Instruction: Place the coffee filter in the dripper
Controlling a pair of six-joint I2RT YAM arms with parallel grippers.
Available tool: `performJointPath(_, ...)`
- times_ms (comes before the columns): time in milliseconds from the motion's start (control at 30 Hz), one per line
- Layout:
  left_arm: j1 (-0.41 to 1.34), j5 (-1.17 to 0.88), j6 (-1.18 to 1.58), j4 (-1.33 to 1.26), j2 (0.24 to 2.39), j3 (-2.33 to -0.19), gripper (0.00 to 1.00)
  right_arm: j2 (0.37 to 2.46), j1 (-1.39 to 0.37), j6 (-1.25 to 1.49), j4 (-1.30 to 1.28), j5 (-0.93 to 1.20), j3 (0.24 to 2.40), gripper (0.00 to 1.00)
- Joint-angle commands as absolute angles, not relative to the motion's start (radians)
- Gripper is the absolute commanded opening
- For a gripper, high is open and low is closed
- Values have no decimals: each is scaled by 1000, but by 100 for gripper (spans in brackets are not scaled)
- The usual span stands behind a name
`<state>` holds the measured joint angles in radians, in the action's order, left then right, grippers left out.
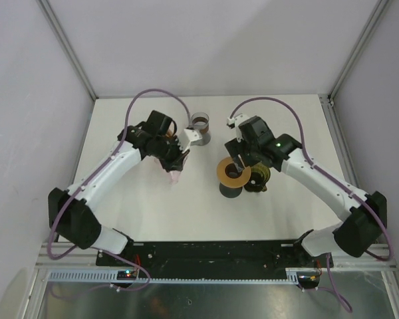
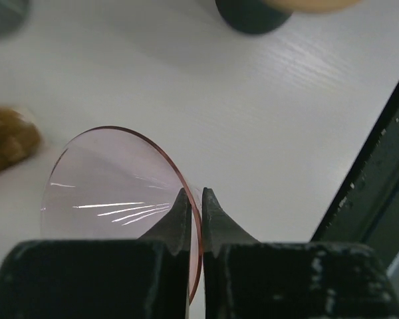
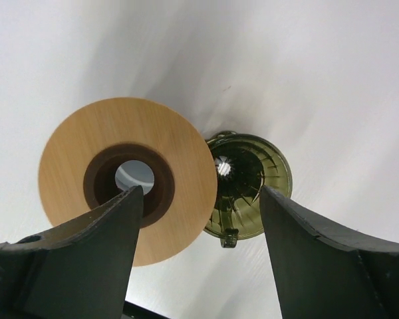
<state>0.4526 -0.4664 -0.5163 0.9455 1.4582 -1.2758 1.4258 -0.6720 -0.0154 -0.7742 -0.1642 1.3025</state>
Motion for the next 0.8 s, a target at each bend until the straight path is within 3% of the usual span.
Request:
performJointPath(0, 598, -260, -482, 894, 1394, -1454, 0, 1315, -625, 17, -695, -107, 1333, 76)
performJointPath(233, 832, -79, -526, 888, 1492, -1716, 0, 1221, -471, 71, -671, -8, 1333, 76)
performJointPath(467, 1018, -27, -562, 883, 1628, -1859, 0, 1135, -340, 82, -599, 121, 1319, 77)
performJointPath(767, 1088, -10, -529, 804, 1746, -1910, 0, 1103, -199, 150, -521, 324, 1294, 77)
